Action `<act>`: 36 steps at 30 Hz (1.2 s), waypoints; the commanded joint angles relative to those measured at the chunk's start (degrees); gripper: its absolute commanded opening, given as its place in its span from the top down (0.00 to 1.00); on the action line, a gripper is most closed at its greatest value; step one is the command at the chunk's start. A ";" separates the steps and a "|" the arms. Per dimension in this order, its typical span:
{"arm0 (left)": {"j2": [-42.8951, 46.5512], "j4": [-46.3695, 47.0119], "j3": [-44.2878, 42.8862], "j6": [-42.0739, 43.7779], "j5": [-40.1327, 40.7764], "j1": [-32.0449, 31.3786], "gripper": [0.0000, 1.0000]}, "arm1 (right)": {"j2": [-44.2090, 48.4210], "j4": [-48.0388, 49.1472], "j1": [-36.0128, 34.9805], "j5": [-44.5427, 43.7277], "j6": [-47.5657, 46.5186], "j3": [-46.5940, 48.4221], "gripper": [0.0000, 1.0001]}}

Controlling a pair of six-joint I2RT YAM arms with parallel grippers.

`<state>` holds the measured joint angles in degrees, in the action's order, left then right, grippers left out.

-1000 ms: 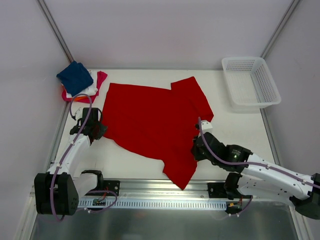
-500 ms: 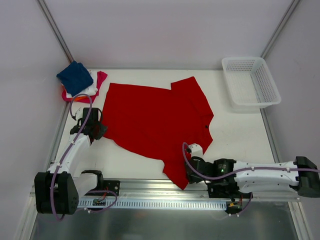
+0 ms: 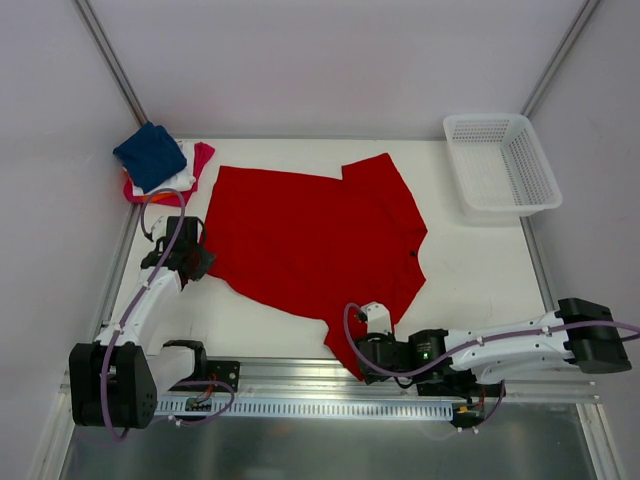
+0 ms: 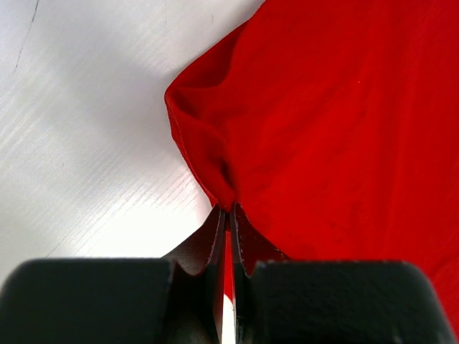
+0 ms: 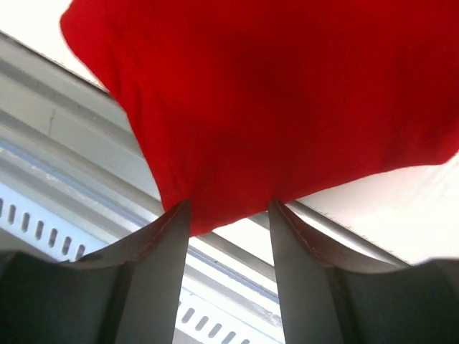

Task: Fold and stack the t-shirts
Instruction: Fold the tshirt

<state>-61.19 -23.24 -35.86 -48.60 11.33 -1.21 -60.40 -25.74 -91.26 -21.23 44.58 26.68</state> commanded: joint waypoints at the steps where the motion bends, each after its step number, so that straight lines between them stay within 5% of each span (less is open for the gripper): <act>1: -0.68 -0.48 -0.09 0.35 0.71 -0.98 1.00 | -1.82 -0.10 -2.25 -1.00 3.23 2.32 0.48; 8: -1.92 -0.40 -0.53 0.08 0.80 -1.60 1.00 | -2.53 -5.37 -4.18 -3.72 3.15 6.19 0.43; 31: -0.86 -0.31 0.44 -0.18 1.24 -2.57 1.00 | -9.12 0.33 -8.40 -1.44 5.96 5.93 0.44; 36: 0.19 -0.31 0.88 -0.01 1.23 -2.57 1.00 | -9.65 0.51 -8.84 -1.88 6.05 5.93 0.52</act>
<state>-62.65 -23.22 -35.57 -48.64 11.44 -3.40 -69.08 -27.70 -99.42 -24.36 48.01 31.90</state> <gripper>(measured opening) 0.011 0.496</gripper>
